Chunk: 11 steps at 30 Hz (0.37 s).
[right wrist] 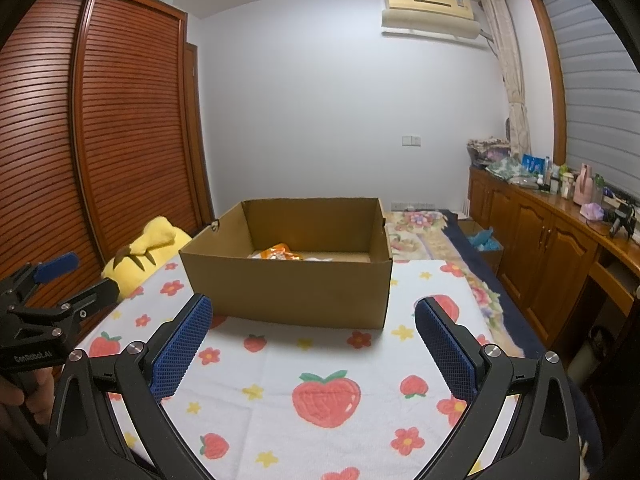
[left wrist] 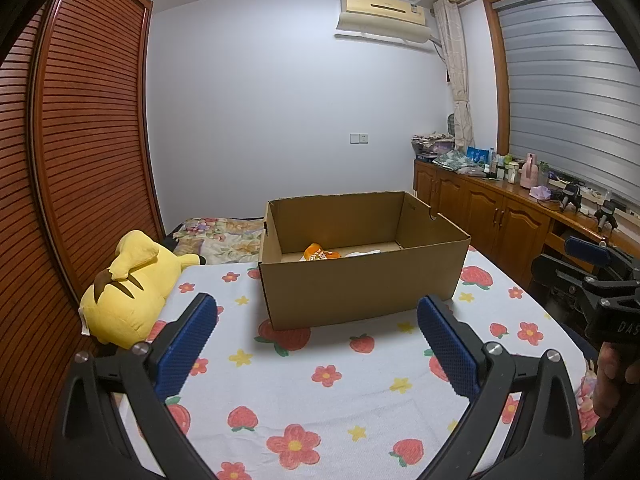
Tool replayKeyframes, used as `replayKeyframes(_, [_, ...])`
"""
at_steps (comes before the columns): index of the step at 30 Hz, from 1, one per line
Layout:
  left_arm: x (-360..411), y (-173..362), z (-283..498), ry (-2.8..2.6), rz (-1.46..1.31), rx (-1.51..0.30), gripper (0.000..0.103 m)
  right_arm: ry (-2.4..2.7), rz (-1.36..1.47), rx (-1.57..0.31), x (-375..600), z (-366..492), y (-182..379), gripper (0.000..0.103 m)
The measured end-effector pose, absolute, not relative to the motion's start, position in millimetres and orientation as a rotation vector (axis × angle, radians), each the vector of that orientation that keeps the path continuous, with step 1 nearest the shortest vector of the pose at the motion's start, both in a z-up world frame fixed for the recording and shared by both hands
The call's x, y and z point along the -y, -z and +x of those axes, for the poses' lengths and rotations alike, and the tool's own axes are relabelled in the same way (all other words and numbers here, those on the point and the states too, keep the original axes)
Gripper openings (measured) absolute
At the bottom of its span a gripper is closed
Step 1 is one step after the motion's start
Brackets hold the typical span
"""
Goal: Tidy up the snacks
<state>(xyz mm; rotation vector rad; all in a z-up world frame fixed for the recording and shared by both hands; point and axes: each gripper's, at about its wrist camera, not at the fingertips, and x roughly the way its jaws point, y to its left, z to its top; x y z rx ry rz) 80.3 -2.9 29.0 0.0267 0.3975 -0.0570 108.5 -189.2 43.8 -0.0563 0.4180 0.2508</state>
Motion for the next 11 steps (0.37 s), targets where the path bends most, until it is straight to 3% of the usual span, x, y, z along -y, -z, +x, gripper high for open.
replayKeyframes(11, [4.9,-29.3,80.1,0.058,0.031,-0.397,0.101,-0.252,-0.055,-0.418,189.4,108.4,-43.2,0.103])
